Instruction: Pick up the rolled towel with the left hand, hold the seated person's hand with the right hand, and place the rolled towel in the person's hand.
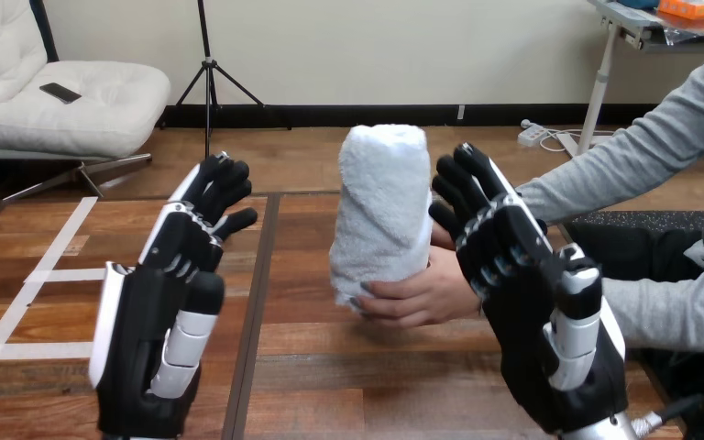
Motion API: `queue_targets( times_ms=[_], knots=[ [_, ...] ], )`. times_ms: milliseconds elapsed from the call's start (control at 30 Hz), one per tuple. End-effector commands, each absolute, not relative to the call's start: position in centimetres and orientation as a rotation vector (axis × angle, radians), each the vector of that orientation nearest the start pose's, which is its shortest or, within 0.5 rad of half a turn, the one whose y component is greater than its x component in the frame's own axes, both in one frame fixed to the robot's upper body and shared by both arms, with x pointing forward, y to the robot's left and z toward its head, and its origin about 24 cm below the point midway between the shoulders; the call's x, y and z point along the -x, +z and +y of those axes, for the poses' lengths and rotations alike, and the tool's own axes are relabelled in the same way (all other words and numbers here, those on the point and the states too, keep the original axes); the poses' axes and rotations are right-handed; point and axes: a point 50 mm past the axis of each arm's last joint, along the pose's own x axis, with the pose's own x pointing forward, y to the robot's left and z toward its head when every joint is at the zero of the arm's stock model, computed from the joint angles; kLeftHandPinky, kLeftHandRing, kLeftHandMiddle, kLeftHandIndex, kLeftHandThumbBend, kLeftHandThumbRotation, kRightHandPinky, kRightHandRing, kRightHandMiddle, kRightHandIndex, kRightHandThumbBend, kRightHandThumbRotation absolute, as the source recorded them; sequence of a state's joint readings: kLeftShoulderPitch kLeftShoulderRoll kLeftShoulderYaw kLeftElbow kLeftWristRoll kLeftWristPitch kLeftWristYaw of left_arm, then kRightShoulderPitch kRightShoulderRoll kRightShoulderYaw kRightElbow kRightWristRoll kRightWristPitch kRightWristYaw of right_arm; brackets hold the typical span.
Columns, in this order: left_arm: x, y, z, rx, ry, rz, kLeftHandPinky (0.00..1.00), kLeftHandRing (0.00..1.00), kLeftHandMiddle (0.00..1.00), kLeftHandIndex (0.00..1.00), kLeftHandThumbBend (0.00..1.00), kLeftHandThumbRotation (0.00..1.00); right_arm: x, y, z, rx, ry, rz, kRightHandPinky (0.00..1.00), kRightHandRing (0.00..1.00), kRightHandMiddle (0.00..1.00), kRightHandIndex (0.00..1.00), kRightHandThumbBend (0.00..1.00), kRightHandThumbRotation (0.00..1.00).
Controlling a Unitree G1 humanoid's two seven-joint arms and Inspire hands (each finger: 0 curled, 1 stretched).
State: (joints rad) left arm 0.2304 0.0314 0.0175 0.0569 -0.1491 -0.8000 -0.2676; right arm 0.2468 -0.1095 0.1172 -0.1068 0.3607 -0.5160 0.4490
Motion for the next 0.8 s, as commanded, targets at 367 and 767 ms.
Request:
queue_targets(
  times_ms=[367, 767],
  knots=[
    [-19.10, 6.66, 15.84, 0.011, -0.162, -0.580, 0.80, 0.89, 0.89, 0.88, 0.79, 0.93, -19.29, 6.60, -14.30, -0.202, 0.392, -0.458, 1.00, 1.00, 0.99, 0.98, 0.75, 1.00],
    [-19.17, 6.70, 15.75, 0.016, -0.164, -0.578, 0.79, 0.88, 0.88, 0.88, 0.79, 0.93, -19.23, 6.64, -14.35, -0.206, 0.385, -0.455, 1.00, 1.00, 0.98, 0.98, 0.72, 1.00]
  ],
)
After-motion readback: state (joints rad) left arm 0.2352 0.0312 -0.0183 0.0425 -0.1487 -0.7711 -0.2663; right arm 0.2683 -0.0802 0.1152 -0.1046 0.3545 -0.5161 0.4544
